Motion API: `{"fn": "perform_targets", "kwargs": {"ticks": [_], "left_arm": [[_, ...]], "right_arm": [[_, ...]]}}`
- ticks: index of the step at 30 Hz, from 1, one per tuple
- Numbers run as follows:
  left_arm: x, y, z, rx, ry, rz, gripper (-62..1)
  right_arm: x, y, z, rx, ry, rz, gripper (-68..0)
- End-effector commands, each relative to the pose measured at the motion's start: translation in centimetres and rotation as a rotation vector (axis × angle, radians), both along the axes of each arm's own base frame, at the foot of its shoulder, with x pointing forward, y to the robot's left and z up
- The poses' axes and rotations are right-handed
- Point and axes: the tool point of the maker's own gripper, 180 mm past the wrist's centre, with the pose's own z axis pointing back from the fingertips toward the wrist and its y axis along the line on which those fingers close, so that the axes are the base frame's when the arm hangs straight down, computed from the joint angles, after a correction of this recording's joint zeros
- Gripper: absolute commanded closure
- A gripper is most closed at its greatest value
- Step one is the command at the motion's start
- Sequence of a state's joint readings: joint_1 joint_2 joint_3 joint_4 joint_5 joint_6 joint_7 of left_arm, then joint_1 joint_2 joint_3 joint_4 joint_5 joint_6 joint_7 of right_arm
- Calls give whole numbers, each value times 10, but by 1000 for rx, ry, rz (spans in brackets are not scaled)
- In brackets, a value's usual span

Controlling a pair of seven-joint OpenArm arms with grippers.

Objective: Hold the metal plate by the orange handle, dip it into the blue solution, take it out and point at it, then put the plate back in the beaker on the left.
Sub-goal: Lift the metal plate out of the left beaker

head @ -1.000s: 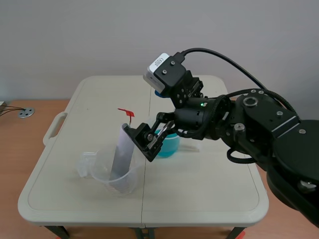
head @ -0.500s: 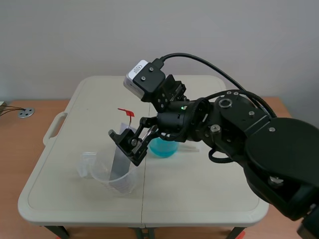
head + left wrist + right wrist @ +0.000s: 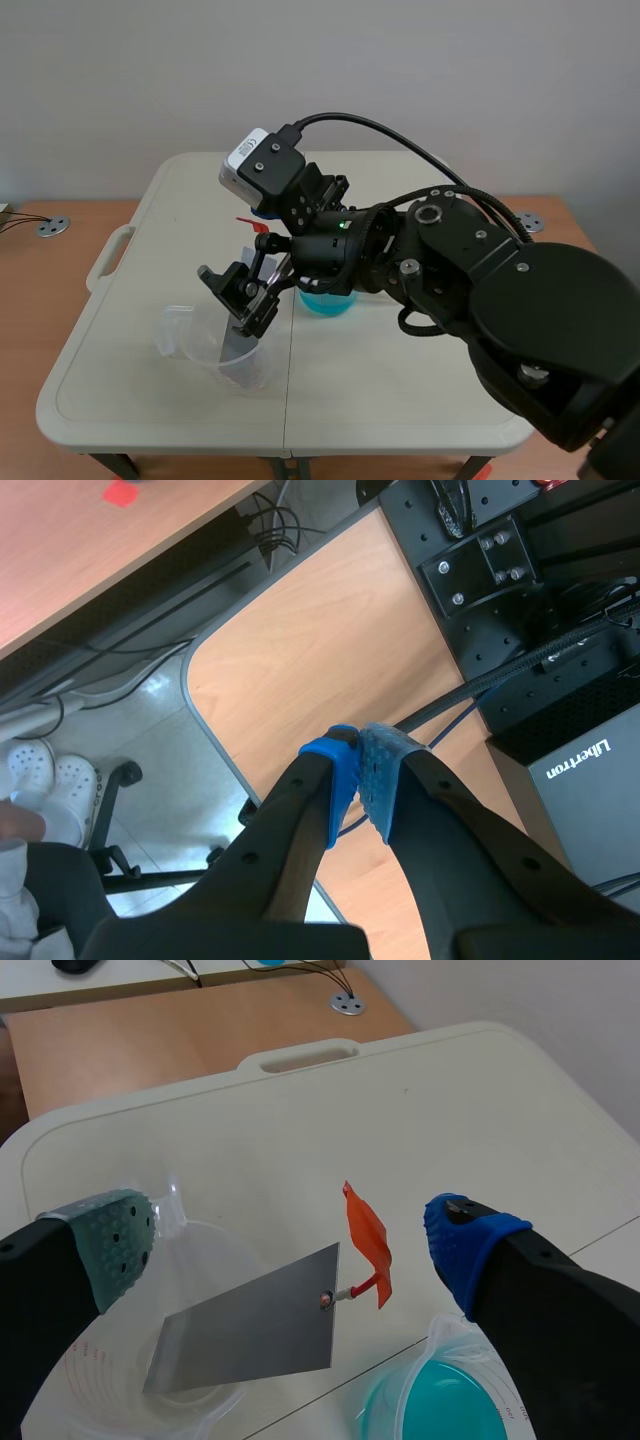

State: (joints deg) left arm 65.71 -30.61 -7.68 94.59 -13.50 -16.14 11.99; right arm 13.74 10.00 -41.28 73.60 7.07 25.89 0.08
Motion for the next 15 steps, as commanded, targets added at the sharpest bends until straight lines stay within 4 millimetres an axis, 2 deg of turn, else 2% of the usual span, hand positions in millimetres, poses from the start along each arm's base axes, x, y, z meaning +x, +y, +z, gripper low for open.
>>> {"fn": "perform_targets", "kwargs": {"ticks": [1, 5, 9, 15], "left_arm": [[5, -5, 4, -17, -20, 4, -19], [5, -5, 4, -17, -20, 3, -19], [5, -5, 4, -17, -20, 3, -19], [5, -5, 4, -17, -20, 3, -19]], "right_arm": [[6, 4, 17, 41, -31, 2, -489], [5, 5, 17, 52, -11, -1, -481], [5, 5, 18, 63, -1, -3, -420], [5, 4, 14, 72, 51, -22, -377]]}}
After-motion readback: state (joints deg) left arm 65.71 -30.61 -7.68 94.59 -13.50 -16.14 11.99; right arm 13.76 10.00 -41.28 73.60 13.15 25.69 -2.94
